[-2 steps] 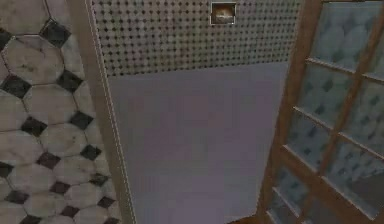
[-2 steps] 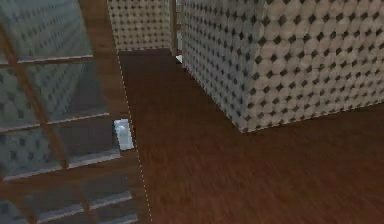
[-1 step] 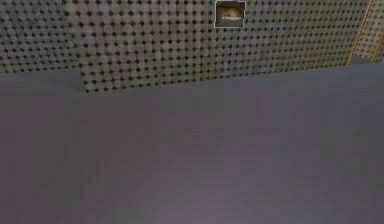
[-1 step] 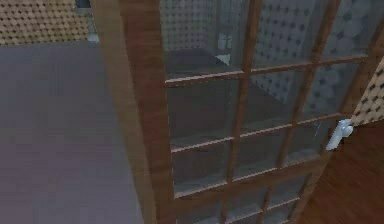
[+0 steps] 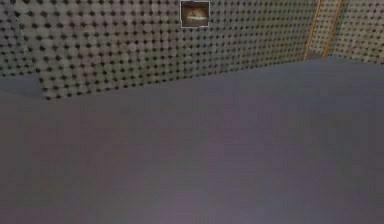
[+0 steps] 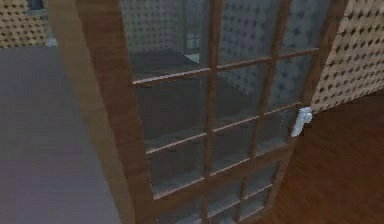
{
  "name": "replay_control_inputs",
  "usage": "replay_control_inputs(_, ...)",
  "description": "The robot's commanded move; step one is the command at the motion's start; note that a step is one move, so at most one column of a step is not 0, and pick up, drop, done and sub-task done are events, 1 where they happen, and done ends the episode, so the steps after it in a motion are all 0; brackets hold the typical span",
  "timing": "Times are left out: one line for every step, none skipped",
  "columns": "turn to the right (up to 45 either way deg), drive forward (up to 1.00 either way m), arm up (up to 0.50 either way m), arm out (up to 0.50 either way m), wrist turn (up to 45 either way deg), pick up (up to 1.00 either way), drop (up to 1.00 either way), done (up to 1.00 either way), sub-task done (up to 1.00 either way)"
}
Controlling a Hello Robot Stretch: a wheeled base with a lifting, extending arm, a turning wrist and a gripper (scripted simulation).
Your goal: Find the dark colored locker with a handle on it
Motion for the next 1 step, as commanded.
replay_control_inputs(0.0, 0.25, 0.0, 0.0, 0.0, 0.0, 0.0, 0.0, 0.0)
